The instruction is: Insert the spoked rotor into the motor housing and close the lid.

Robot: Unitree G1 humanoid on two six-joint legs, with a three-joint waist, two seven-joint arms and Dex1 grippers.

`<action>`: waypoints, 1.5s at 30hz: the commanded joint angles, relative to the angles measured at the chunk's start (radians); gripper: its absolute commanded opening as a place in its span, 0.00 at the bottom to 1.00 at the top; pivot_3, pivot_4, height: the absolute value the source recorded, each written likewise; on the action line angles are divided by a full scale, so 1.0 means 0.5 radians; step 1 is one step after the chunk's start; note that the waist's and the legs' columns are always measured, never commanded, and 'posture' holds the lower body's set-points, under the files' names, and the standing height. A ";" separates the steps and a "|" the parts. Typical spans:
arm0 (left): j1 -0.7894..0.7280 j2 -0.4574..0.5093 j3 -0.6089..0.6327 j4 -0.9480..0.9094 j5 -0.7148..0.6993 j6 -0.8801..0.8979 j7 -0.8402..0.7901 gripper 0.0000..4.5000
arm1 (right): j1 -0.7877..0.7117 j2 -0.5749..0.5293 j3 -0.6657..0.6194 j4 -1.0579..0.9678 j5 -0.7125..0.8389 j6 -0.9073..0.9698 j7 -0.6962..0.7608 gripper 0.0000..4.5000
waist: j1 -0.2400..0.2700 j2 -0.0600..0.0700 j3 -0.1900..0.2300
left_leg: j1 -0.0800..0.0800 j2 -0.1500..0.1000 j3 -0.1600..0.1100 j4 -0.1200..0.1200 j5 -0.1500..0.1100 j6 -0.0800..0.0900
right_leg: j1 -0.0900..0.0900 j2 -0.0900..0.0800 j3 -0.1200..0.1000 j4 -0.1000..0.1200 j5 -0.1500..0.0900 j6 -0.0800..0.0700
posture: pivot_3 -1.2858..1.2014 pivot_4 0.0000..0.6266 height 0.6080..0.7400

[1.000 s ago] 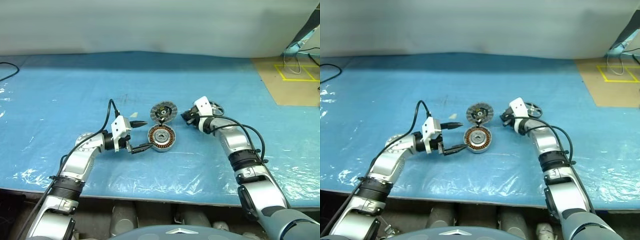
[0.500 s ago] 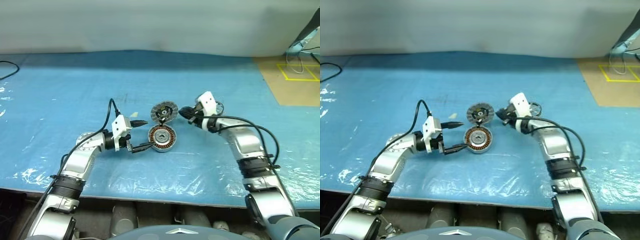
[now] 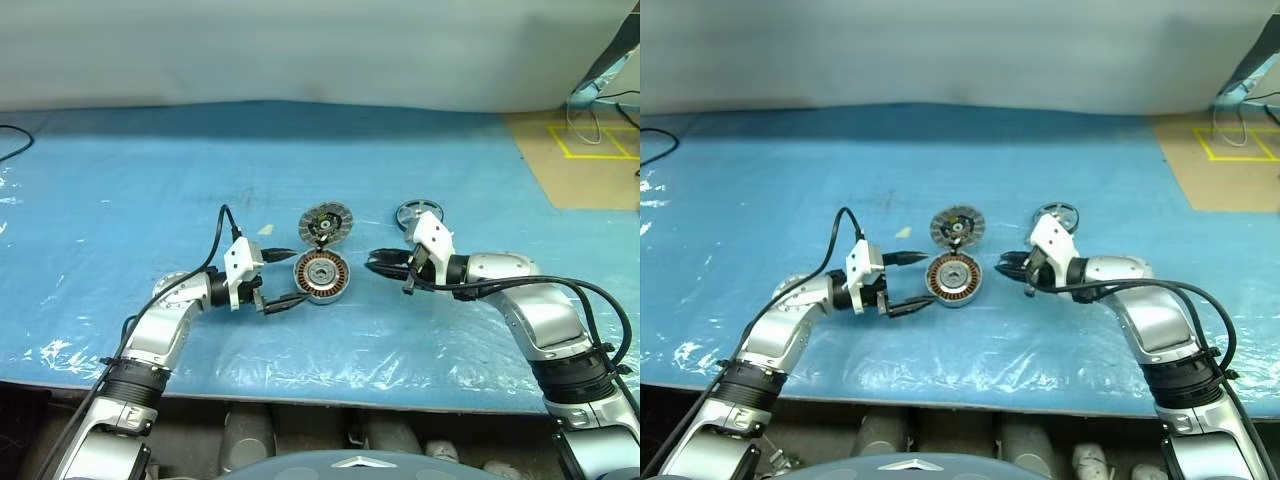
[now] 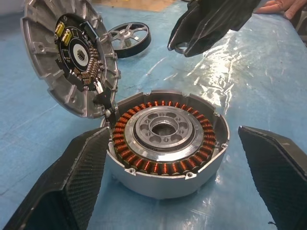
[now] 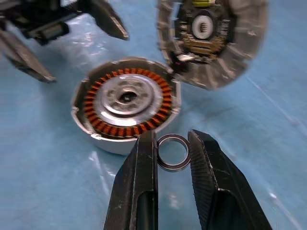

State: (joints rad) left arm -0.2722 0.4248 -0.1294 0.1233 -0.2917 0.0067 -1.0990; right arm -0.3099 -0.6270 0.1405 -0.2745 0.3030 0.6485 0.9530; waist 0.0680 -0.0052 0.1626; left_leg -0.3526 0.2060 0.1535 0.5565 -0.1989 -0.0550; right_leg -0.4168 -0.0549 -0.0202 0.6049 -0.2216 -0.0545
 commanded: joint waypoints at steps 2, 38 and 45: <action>0.011 0.010 0.008 -0.070 -0.025 -0.013 -0.009 1.00 | -0.115 0.026 0.104 0.006 0.017 -0.018 0.050 0.12 | 0.000 0.000 0.000 | 0.000 0.000 0.000 0.000 0.000 0.000 | 0.000 0.000 0.000 0.000 0.000 0.000 | 0.52 0.24 1.00; 0.053 0.020 0.010 -0.128 -0.017 -0.011 0.041 1.00 | -0.567 0.416 0.421 0.839 -0.256 -0.394 0.245 0.12 | -0.005 0.000 0.000 | -0.001 0.000 0.000 0.008 0.001 -0.002 | 0.000 0.001 -0.001 0.007 0.001 -0.002 | 0.52 0.24 1.00; 0.051 0.028 0.009 -0.127 -0.015 -0.009 0.031 1.00 | -0.577 0.437 0.387 0.840 -0.231 -0.378 0.234 0.12 | -0.004 0.000 0.000 | -0.001 0.000 0.000 0.008 0.001 -0.002 | 0.000 0.000 -0.001 0.007 0.001 -0.002 | 0.52 0.24 1.00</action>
State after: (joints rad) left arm -0.2345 0.4298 -0.1290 0.0986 -0.2904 0.0076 -1.0784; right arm -0.5771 -0.4170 0.3574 0.1501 0.1780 0.4622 1.0720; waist 0.0661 -0.0053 0.1625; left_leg -0.3530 0.2061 0.1536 0.5607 -0.1984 -0.0559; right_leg -0.4166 -0.0547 -0.0206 0.6084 -0.2211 -0.0554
